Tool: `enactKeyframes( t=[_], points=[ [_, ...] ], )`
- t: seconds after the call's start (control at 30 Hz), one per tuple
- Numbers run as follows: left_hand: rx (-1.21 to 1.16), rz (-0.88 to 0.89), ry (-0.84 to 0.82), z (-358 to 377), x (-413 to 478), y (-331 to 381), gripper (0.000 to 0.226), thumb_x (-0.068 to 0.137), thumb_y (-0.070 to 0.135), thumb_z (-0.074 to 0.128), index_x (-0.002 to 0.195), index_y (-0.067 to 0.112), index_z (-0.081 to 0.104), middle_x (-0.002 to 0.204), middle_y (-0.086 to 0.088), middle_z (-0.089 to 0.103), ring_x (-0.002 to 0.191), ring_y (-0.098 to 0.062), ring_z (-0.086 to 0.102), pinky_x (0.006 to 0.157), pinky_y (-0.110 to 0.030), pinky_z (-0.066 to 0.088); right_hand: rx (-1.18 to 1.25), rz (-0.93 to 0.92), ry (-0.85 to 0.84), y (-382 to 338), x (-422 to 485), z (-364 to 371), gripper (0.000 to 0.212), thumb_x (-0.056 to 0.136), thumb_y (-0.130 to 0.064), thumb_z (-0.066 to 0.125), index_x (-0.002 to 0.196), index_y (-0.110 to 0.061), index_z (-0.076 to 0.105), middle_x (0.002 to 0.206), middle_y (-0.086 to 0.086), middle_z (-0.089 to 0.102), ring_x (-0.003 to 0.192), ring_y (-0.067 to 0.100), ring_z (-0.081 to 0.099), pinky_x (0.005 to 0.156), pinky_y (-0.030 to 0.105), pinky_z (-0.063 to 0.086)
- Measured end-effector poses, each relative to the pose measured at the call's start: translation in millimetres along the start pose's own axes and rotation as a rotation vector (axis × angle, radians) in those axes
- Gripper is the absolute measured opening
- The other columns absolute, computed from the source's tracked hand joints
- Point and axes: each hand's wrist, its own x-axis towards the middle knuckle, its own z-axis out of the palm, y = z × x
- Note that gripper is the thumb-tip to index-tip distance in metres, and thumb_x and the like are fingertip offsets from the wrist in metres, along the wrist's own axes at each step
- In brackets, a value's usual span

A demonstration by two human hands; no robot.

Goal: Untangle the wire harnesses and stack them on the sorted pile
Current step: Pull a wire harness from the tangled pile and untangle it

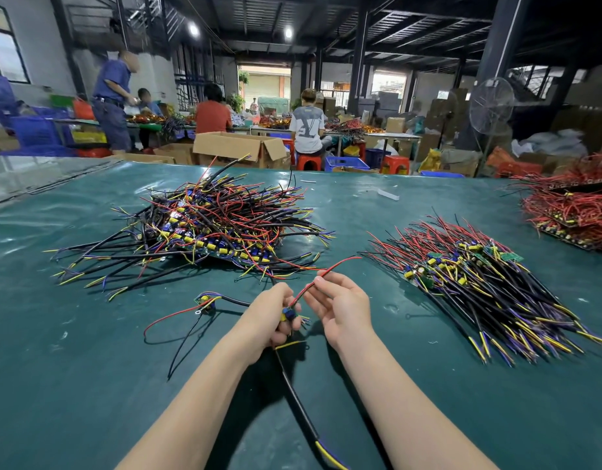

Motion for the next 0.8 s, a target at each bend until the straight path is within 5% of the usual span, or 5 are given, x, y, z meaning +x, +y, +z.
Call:
enactKeyframes(
  t=[0.2, 0.33, 0.6, 0.8],
  points=[
    [-0.126, 0.024, 0.02, 5, 0, 3, 0.023, 0.087, 0.012, 0.037, 0.065, 0.012, 0.042, 0.037, 0.002, 0.043, 0.029, -0.006, 0.018, 0.031, -0.01, 0.012, 0.005, -0.061, 0.04, 0, 0, 3, 0.023, 0.085, 0.015, 0.051, 0.07, -0.003, 0.053, 0.056, 0.007, 0.054, 0.038, 0.007, 0.057, 0.042, 0.017, 0.05],
    [-0.012, 0.089, 0.075, 3, -1, 2, 0.022, 0.082, 0.007, 0.04, 0.061, 0.013, 0.042, 0.036, 0.003, 0.041, 0.03, -0.007, 0.018, 0.032, -0.011, 0.012, -0.037, -0.043, 0.039, 0, 1, 2, 0.022, 0.084, 0.012, 0.055, 0.07, -0.005, 0.055, 0.044, -0.001, 0.058, 0.04, 0.006, 0.059, 0.045, 0.017, 0.052],
    [0.135, 0.232, 0.092, 1, 1, -6, 0.024, 0.09, 0.005, 0.042, 0.069, 0.014, 0.048, 0.037, 0.006, 0.04, 0.031, -0.005, 0.031, 0.031, -0.011, 0.019, -0.038, -0.097, 0.079, -4, 4, -2, 0.024, 0.086, 0.014, 0.05, 0.071, -0.005, 0.053, 0.069, 0.008, 0.052, 0.041, 0.003, 0.058, 0.046, 0.016, 0.052],
    [0.395, 0.291, 0.095, 6, -1, -8, 0.018, 0.087, 0.004, 0.04, 0.074, 0.014, 0.049, 0.071, -0.002, 0.068, 0.055, -0.009, 0.059, 0.047, -0.021, 0.048, -0.04, -0.073, 0.094, -6, 4, -3, 0.026, 0.086, 0.014, 0.049, 0.071, -0.007, 0.055, 0.066, 0.007, 0.052, 0.047, 0.01, 0.057, 0.044, 0.017, 0.051]
  ],
)
